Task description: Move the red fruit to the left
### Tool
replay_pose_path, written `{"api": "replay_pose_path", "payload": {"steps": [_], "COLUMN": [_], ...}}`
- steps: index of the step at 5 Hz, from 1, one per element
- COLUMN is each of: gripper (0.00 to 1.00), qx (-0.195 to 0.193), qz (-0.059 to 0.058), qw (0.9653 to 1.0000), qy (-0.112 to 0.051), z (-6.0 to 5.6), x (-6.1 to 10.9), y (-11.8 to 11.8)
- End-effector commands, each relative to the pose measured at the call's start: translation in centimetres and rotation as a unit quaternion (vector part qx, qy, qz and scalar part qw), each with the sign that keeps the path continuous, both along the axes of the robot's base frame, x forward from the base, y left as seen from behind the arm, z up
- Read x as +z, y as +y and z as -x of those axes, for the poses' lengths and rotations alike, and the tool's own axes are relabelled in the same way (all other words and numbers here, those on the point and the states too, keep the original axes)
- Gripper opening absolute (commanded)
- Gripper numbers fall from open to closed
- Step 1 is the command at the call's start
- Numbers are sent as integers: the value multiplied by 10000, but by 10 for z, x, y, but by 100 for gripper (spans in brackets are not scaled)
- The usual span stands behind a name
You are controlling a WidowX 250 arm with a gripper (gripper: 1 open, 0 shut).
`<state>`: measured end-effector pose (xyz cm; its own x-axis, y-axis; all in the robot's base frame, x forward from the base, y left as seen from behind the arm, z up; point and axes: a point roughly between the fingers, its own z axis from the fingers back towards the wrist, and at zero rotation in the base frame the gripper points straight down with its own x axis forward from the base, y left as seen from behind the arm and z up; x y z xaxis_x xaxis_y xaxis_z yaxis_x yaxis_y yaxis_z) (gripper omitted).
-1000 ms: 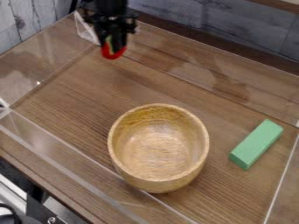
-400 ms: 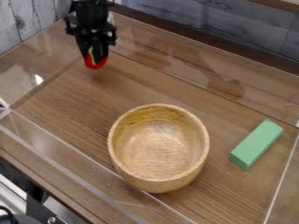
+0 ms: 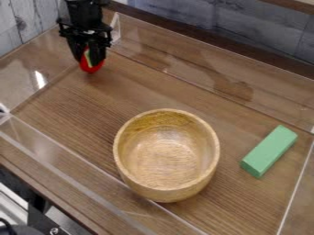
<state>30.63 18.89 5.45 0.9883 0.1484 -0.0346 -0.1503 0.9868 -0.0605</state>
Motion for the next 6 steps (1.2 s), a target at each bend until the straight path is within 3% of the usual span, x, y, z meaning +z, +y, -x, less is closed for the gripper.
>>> {"api": "replay_pose_path", "payload": {"steps": [1,2,3,4,6], "gripper": [0,0,100,100,100], "qx": [-256,-531,-566,-560,-139], "qz": [-116,-19,98,205,303], "qw": [9994,9984,9983,9982,9994], "qy": [-222,-166,-118,-59,23], "z": [-8,-7,-1,4,10], "x": [11,4,4,4,-17], "y": [4,-2,-10,-18,-31]}}
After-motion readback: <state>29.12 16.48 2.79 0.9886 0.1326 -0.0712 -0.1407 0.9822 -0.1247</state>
